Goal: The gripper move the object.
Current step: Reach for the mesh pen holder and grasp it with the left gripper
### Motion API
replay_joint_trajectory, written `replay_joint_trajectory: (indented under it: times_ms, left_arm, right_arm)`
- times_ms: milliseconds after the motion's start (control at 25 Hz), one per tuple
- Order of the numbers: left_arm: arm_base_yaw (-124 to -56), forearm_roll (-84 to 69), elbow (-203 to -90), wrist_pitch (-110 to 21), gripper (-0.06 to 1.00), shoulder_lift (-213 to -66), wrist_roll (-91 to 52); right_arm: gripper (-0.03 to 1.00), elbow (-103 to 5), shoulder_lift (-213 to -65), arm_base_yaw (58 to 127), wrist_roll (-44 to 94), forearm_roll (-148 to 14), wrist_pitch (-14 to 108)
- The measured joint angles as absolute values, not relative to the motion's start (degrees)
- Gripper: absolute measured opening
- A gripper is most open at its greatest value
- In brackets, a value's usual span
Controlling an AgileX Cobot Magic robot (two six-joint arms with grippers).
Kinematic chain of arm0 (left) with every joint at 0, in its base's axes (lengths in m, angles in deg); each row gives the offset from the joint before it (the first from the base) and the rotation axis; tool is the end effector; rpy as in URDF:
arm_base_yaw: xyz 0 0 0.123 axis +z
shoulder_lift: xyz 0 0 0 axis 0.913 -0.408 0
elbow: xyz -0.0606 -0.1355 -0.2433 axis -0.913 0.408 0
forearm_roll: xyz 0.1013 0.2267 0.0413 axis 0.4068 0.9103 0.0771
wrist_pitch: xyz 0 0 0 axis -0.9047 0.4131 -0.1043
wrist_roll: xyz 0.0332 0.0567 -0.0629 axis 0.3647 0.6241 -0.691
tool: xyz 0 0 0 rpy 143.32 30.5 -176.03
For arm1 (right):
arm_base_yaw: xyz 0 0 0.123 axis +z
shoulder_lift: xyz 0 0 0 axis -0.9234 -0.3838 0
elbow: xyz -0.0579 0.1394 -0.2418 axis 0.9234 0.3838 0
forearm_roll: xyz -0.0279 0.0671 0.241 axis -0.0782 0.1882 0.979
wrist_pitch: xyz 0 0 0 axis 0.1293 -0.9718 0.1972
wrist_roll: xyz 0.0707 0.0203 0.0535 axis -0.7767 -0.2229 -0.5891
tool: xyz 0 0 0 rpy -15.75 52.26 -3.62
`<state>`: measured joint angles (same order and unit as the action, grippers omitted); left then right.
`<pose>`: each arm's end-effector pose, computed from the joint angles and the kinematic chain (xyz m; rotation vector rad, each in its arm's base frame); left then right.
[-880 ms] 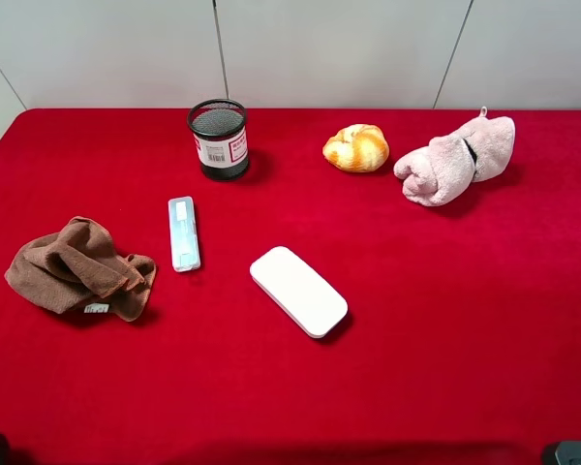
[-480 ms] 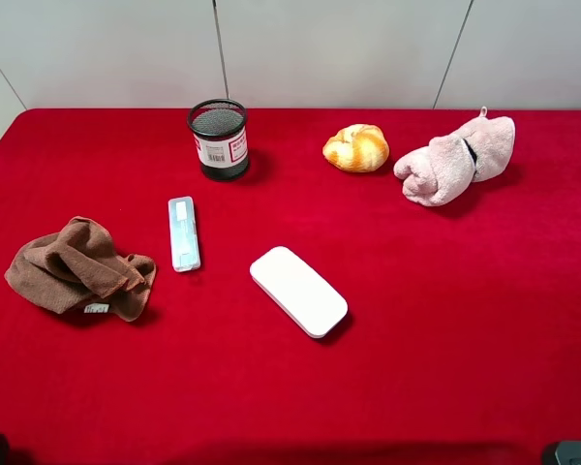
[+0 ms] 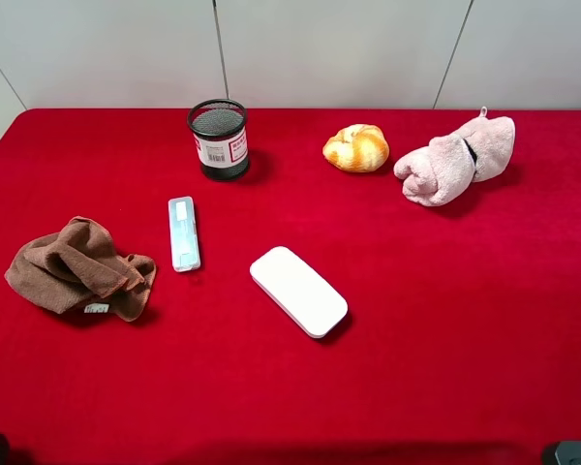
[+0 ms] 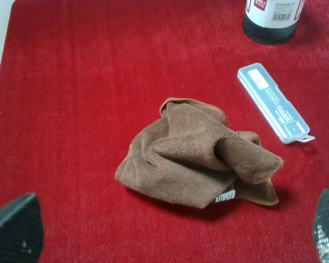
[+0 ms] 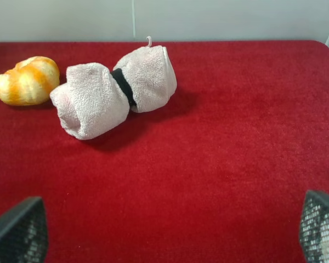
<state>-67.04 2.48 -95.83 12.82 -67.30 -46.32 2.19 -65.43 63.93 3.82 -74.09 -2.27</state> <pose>-0.0035 -0.0048 0.2778 0.1557 2.0577 -0.0066 -0.0045 0.0020 0.2813 0.0331 1.9932 -0.0317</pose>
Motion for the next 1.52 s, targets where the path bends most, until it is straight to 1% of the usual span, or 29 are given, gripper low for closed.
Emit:
replay_joint_trajectory:
  times_ms: [680, 1040, 1280, 1520]
  left_arm:
    - [-67.04, 2.48, -104.31, 11.69, 0.98, -96.72, -46.32]
    - [-67.1, 2.48, -111.2, 9.92, 0.97, -107.33, -46.32]
    - [-69.3, 2.53, -115.03, 8.92, 0.96, -114.44, -46.32]
    - [-69.74, 2.46, -118.19, 8.76, 0.96, -122.86, -46.32]
  right_arm:
    - [0.69, 2.19, -65.43, 63.93, 3.82, -74.09, -2.27]
    - [0.69, 2.19, -65.43, 63.93, 3.82, -74.09, -2.27]
    - [0.69, 2.19, -65.43, 63.93, 3.82, -74.09, -2.27]
    - [0.69, 2.19, -65.43, 63.93, 3.82, -74.09, -2.27]
